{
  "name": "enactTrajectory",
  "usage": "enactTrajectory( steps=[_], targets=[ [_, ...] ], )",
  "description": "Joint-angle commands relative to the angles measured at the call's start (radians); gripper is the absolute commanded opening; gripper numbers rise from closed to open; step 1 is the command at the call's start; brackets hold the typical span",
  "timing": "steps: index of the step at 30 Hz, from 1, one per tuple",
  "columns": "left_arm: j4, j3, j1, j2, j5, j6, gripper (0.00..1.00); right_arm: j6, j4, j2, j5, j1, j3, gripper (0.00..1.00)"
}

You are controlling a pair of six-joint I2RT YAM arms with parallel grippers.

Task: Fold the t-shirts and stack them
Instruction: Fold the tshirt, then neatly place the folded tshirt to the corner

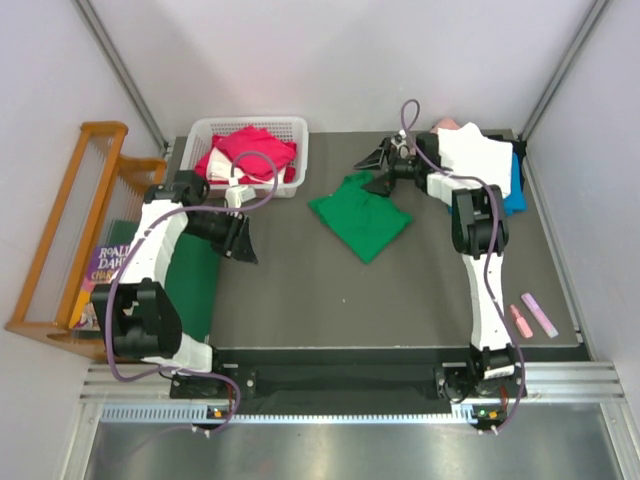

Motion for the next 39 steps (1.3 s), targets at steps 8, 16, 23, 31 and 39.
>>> enactTrajectory(
  steps=[8, 16, 23, 31, 39],
  targets=[
    [-0.080, 0.069, 0.004, -0.073, 0.040, 0.046, 0.40, -0.451, -0.340, -0.635, 0.316, -0.134, -0.526, 1.00],
    [-0.090, 0.054, 0.003, -0.107, 0.014, 0.056, 0.40, -0.484, -0.292, -0.712, 0.334, -0.197, -0.824, 1.00],
    [-0.087, 0.054, 0.003, -0.104, 0.022, 0.056, 0.40, -0.500, -0.259, -0.693, 0.342, -0.192, -0.890, 1.00],
    [-0.090, 0.057, 0.003, -0.101, 0.017, 0.054, 0.40, -0.403, -0.113, -0.557, 0.305, -0.122, -0.840, 1.00],
    [-0.089, 0.063, 0.006, -0.099, -0.001, 0.059, 0.40, -0.299, -0.044, -0.388, 0.305, -0.051, -0.706, 1.00]
  ],
)
